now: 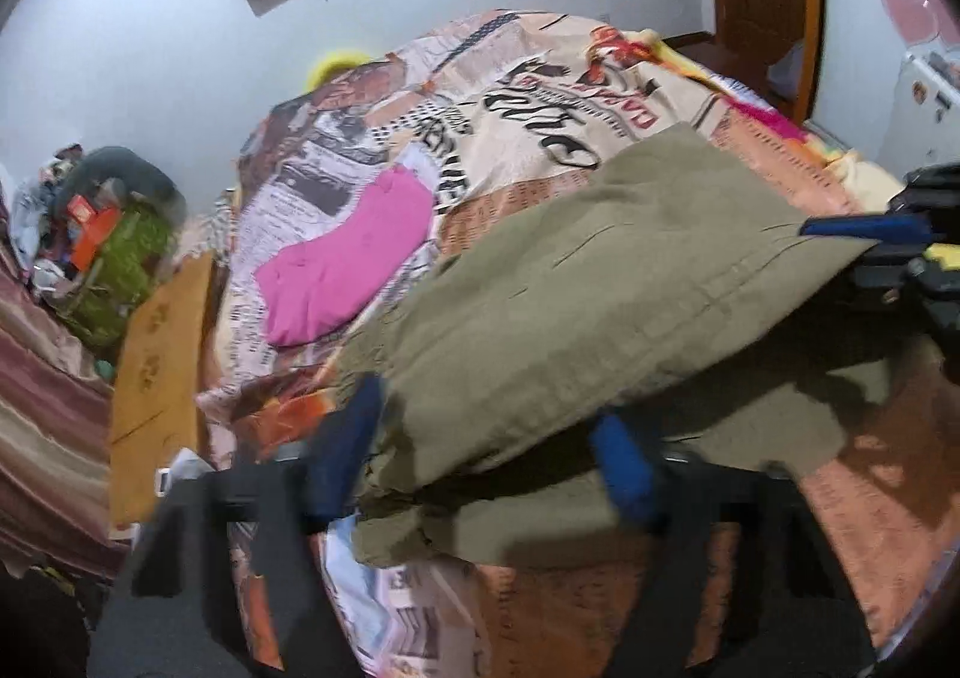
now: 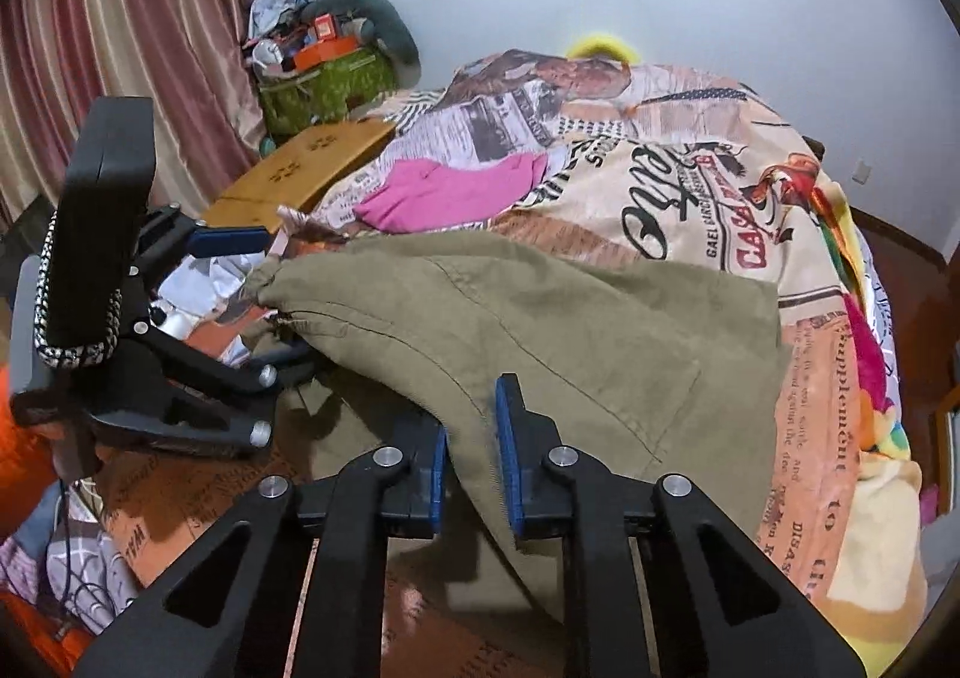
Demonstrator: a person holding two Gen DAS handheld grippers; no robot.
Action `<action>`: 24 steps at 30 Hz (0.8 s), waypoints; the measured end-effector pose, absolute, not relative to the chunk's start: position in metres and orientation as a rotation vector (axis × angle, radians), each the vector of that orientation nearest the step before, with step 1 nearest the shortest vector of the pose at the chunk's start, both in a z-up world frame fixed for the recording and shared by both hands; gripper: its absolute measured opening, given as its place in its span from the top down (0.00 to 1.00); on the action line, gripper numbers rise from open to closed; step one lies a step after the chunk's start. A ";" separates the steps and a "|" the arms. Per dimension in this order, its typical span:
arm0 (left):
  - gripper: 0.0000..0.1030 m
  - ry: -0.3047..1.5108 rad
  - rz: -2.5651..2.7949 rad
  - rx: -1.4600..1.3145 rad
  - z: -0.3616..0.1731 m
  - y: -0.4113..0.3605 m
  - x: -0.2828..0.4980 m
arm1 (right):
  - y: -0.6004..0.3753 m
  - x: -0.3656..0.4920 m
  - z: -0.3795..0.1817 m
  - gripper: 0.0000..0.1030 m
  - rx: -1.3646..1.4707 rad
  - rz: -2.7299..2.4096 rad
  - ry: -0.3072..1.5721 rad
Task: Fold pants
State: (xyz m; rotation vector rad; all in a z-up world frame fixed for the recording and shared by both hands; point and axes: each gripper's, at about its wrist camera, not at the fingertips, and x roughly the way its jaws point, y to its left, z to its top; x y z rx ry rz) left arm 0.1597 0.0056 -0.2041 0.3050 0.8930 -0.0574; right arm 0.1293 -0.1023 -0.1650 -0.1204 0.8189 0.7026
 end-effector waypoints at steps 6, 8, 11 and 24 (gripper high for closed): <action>0.68 0.886 -0.105 0.289 -0.194 -0.002 0.148 | -0.105 0.123 -0.163 0.89 -0.121 0.709 0.813; 0.68 0.898 -0.119 0.280 -0.195 -0.002 0.144 | -0.106 0.119 -0.164 0.89 -0.126 0.714 0.815; 0.68 0.921 -0.137 0.265 -0.200 -0.001 0.138 | -0.106 0.114 -0.167 0.89 -0.158 0.715 0.821; 0.22 0.938 -0.032 0.194 -0.203 0.043 0.112 | -0.113 0.106 -0.186 0.51 -0.170 0.640 0.931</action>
